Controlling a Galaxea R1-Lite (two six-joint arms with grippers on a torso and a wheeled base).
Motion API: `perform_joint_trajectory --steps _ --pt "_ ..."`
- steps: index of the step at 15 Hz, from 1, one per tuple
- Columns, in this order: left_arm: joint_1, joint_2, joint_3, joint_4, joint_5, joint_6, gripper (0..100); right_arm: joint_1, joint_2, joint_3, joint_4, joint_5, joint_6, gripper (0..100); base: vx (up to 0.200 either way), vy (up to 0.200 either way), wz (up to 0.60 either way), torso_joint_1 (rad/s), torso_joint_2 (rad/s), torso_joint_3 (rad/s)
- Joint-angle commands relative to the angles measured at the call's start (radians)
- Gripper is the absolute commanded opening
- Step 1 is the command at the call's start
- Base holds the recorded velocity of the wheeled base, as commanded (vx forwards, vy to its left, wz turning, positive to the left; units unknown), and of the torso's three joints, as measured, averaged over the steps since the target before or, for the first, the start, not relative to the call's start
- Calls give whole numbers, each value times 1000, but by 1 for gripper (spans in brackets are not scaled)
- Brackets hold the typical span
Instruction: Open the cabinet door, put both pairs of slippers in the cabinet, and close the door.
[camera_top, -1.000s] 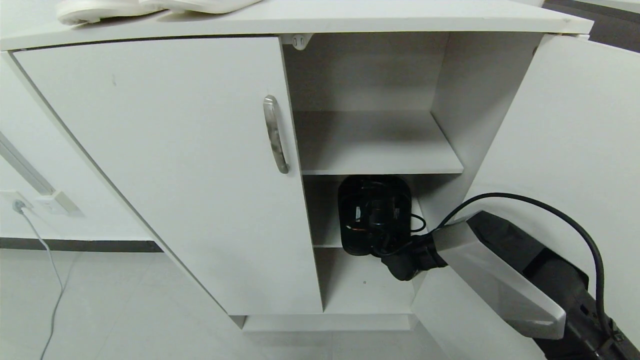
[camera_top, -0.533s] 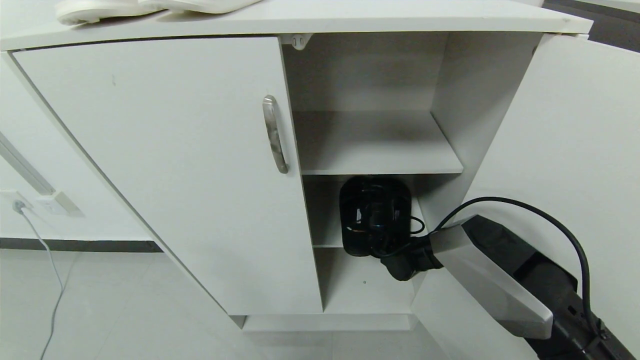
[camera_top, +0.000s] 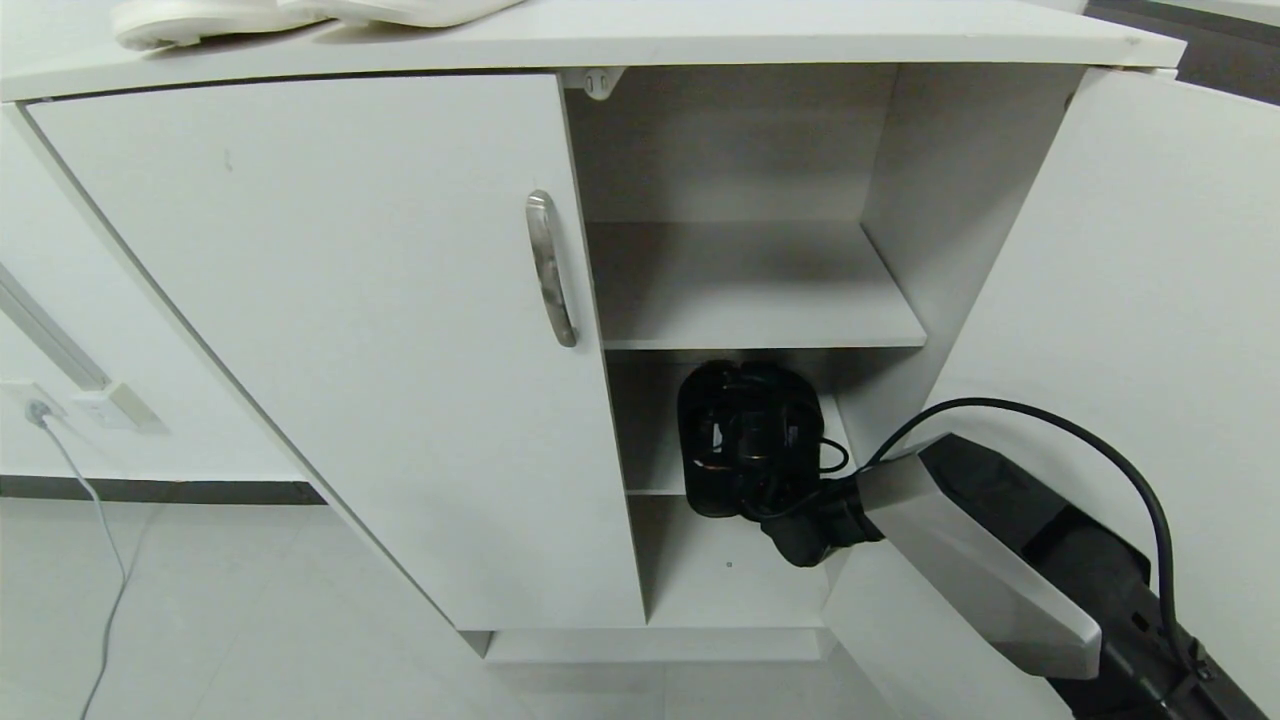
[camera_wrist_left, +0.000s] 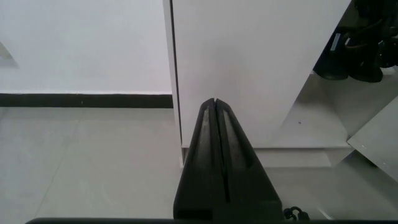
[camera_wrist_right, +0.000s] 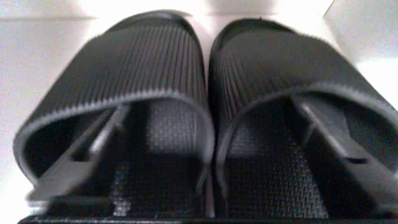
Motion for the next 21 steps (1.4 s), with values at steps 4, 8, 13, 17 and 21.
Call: perform_joint_trajectory --steps 4,8,13,17,21 --pt "1 1 0 0 0 0 0 25 -91 136 -27 0 -2 100 0 0 0 0 0 0" --pt "1 1 0 0 0 0 0 65 -239 392 -146 -1 -5 100 0 0 0 0 0 0" --pt "1 1 0 0 0 2 0 125 -433 714 -264 -3 -4 100 0 0 0 0 0 0" --pt "1 1 0 0 0 0 0 177 -586 955 -329 0 -1 100 0 0 0 0 0 0" --pt "1 1 0 0 -1 0 0 201 -594 995 -332 0 -2 100 0 0 0 0 0 0"
